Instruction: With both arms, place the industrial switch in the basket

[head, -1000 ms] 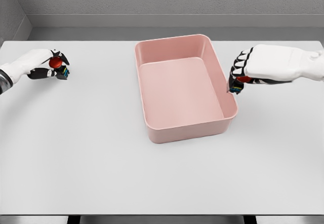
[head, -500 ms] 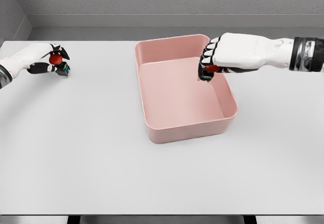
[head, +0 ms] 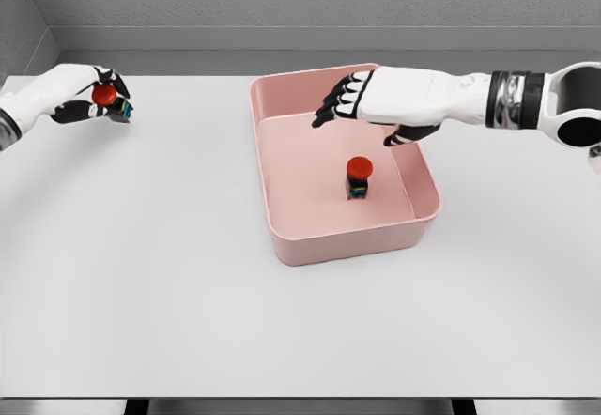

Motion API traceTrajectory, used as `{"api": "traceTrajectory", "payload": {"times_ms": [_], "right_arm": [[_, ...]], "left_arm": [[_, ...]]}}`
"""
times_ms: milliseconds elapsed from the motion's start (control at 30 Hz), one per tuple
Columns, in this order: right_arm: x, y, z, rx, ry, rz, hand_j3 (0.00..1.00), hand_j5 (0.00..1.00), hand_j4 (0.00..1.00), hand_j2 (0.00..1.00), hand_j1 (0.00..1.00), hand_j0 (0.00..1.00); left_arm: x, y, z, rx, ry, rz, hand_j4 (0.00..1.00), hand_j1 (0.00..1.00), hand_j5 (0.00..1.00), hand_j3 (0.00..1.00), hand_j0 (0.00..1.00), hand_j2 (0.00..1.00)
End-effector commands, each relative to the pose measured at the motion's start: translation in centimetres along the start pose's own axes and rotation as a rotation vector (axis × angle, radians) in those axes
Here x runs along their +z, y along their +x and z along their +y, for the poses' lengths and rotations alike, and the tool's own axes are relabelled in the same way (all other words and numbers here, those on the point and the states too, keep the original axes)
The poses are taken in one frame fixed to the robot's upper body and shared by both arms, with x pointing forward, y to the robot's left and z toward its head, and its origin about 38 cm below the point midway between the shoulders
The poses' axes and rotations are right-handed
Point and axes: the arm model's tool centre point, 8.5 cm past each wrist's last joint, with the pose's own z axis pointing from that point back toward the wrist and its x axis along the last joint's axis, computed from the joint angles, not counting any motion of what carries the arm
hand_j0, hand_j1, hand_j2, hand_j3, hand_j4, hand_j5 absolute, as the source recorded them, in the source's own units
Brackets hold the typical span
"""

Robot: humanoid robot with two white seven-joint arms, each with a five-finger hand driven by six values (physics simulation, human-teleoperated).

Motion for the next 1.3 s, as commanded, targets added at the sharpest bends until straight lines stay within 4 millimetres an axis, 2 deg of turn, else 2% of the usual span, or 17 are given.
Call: {"api": "traceTrajectory", "payload": {"times_ms": [0,133,200,267,367,467,567,833,1067,1267], "right_arm": [[1.3,-1.0,0.3,-0.013,0.007,0.041,1.0,1.0,1.0,1.0,1.0,1.0],[8.8,-3.3,1.5,-0.039,0.059,0.191,1.0,1.0,1.0,1.0,1.0,1.0],[12.1,-3.7,1.8,-0.08,0.058,0.242,1.0,1.0,1.0,1.0,1.0,1.0],[14.5,-3.8,2.5,-0.124,0.061,0.278,1.0,1.0,1.0,1.0,1.0,1.0],[16.5,-3.6,3.4,-0.196,0.022,0.303,1.0,1.0,1.0,1.0,1.0,1.0],[16.4,-3.4,4.1,-0.212,-0.05,0.306,1.0,1.0,1.0,1.0,1.0,1.0],[16.3,-2.1,4.3,-0.21,-0.054,0.279,1.0,1.0,1.0,1.0,1.0,1.0],[16.2,-2.0,4.7,-0.216,-0.046,0.278,1.0,1.0,1.0,1.0,1.0,1.0],[16.2,-2.0,4.9,-0.219,-0.043,0.277,1.0,1.0,1.0,1.0,1.0,1.0],[16.3,-2.1,4.9,-0.22,-0.043,0.28,1.0,1.0,1.0,1.0,1.0,1.0]], "left_arm": [[-0.1,0.2,0.3,0.003,0.011,-0.007,0.46,0.46,0.46,0.46,0.46,0.46],[-0.2,0.5,0.5,-0.002,0.014,-0.018,0.45,0.45,0.45,0.45,0.45,0.45],[-0.3,0.6,0.7,-0.005,0.019,-0.02,0.45,0.45,0.45,0.45,0.45,0.45],[-0.4,0.9,1.2,-0.012,0.026,-0.03,0.45,0.45,0.45,0.45,0.45,0.45],[-0.8,1.8,1.9,-0.02,0.042,-0.058,0.45,0.45,0.45,0.45,0.45,0.45],[-1.3,3.1,2.4,-0.033,0.055,-0.097,0.46,0.46,0.46,0.46,0.46,0.46],[-1.9,4.5,2.8,-0.046,0.067,-0.14,0.46,0.46,0.46,0.46,0.46,0.46],[-2.9,8.1,4.0,-0.078,0.1,-0.244,0.46,0.46,0.46,0.46,0.46,0.46],[-4.3,10.8,3.7,-0.075,0.113,-0.314,0.46,0.46,0.46,0.46,0.46,0.46],[-6.1,14.7,2.8,-0.062,0.119,-0.409,0.46,0.46,0.46,0.46,0.46,0.46]]}}
